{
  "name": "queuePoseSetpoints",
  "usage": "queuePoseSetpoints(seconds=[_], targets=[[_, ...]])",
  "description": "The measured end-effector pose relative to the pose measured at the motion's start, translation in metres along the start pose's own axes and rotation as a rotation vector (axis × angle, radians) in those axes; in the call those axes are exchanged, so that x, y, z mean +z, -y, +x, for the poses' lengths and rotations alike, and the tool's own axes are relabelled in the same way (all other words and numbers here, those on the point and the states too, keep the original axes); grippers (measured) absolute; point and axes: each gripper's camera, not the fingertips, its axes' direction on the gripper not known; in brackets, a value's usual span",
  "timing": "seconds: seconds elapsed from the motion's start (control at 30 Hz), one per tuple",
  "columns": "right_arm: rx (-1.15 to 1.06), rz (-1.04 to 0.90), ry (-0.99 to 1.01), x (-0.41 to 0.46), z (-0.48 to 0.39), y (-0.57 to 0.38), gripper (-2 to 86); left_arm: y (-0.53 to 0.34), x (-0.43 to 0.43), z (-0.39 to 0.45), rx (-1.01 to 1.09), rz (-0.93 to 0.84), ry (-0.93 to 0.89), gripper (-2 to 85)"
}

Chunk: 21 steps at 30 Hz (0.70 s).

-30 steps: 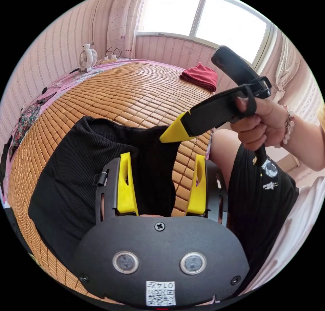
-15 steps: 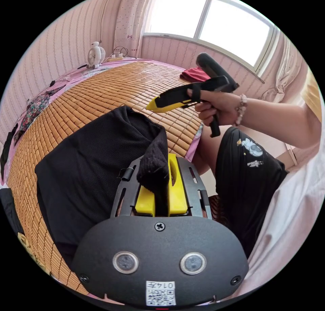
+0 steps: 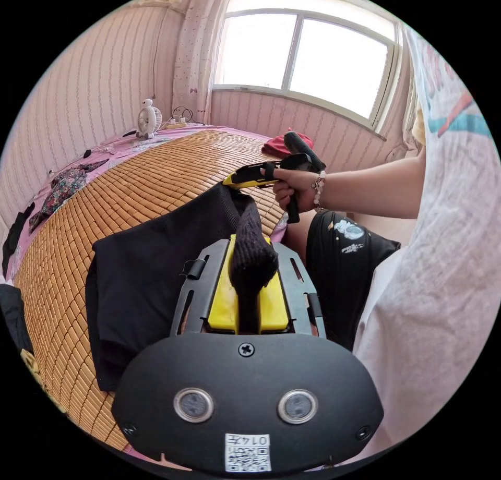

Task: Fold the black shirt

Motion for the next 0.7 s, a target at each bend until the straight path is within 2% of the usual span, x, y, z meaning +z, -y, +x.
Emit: queuePoseSetpoints(seconds=[0.17,0.23,0.3,0.37,0.43,0.5,0.6,0.7], targets=[[-0.295,-0.076,0.014,0.025,-0.089,0.056,1.0,-0.019,-0.042,-0.024,-0.132,0.127,0.060,2.6],[-0.428,-0.160,0.043,0.076,-0.139,0.086,1.1,-0.030,-0.058,-0.037,-0.185,0.160,0.115,3.0],[-0.471,-0.223,0.039,0.128,-0.169,0.102,1.1,-0.051,-0.074,-0.066,-0.310,0.195,0.193,3.6],[-0.514,-0.297,0.034,0.187,-0.192,0.112,2.0,-0.071,-0.076,-0.091,-0.413,0.188,0.274,4.0],[-0.538,-0.433,-0.105,0.268,-0.203,0.117,3.1,-0.094,-0.071,-0.118,-0.554,0.155,0.375,4.4],[-0.508,-0.525,-0.173,0.312,-0.204,0.120,3.9,-0.122,-0.057,-0.152,-0.703,0.035,0.420,4.8],[-0.561,-0.460,-0.075,0.322,-0.228,0.131,5.3,-0.142,-0.059,-0.176,-0.863,-0.041,0.402,5.2],[-0.665,-0.386,-0.098,0.320,-0.249,0.144,7.9,-0.151,-0.072,-0.180,-0.870,-0.029,0.447,5.5]])
